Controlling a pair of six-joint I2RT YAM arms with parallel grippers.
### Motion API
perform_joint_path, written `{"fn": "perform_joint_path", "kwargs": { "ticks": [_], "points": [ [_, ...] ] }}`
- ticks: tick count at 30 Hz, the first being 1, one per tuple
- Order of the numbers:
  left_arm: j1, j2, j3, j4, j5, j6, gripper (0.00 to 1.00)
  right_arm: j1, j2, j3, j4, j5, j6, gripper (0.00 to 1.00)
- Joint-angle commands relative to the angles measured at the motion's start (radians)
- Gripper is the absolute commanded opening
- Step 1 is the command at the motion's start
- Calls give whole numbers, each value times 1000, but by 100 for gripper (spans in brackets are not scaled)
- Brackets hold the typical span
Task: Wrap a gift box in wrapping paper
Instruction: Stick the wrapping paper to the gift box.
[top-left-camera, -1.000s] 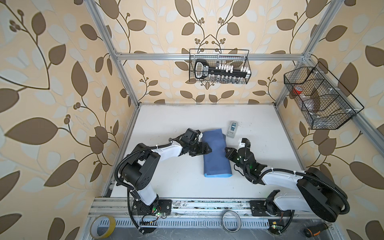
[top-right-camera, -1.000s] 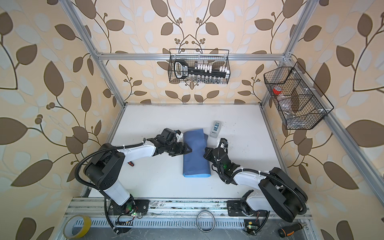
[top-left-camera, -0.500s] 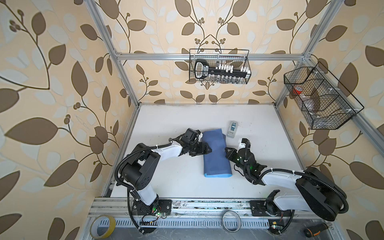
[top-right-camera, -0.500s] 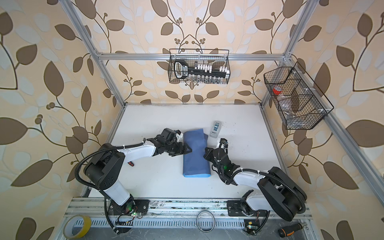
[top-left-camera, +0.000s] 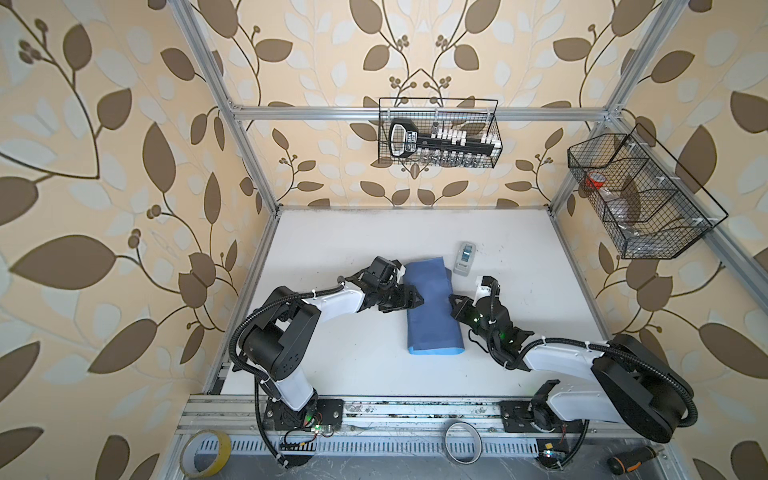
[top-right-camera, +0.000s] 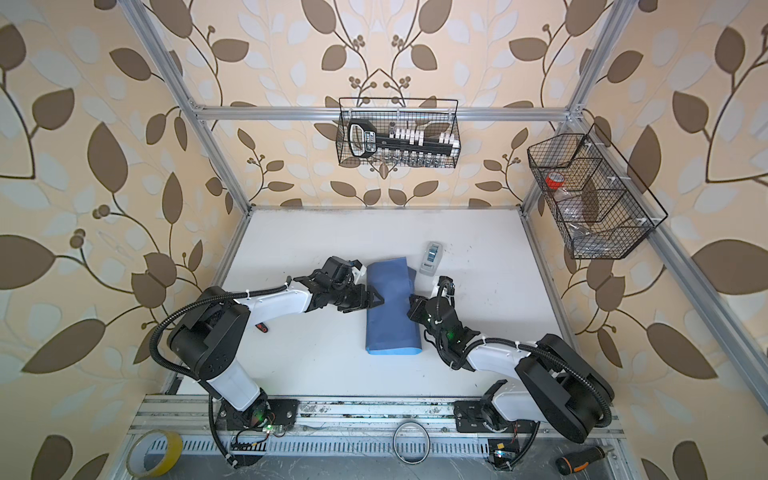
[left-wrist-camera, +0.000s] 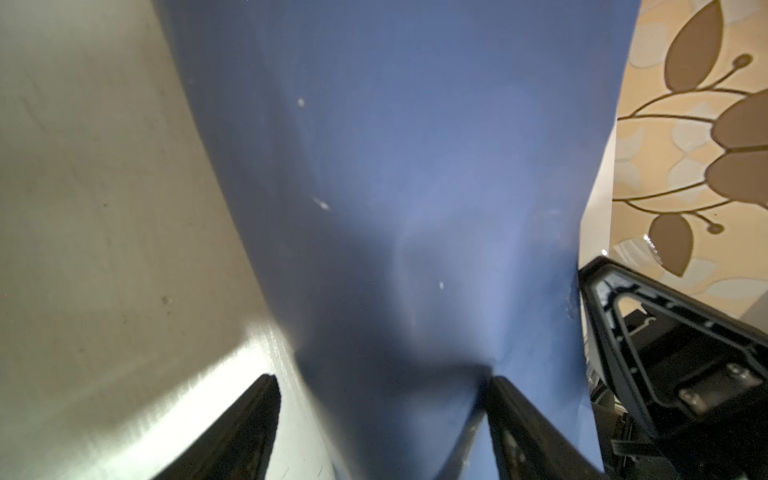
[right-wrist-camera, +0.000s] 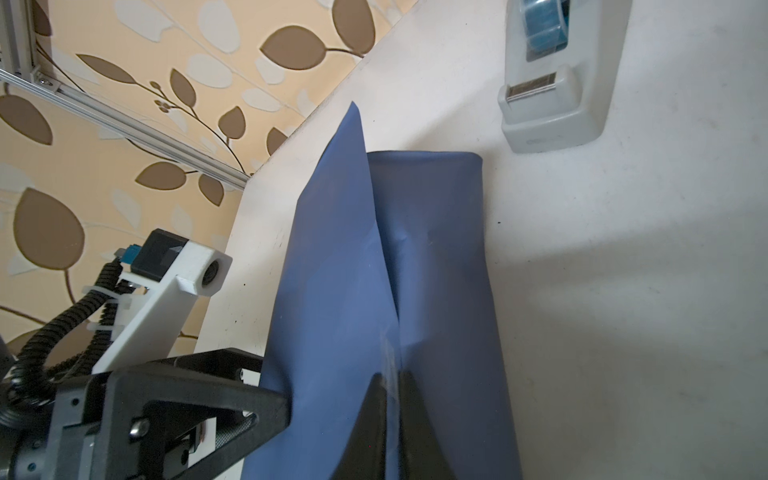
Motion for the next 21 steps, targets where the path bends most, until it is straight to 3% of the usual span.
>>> {"fn": "perform_joint_path", "kwargs": {
  "ticks": [1,21],
  "points": [
    [3,39,-29,-124,-78,38,79,5,10,-14,-112,23,-33,12],
    [4,38,-32,-123,-78,38,79,5,-6,-5,-161,37,-70,19]
  ]
}}
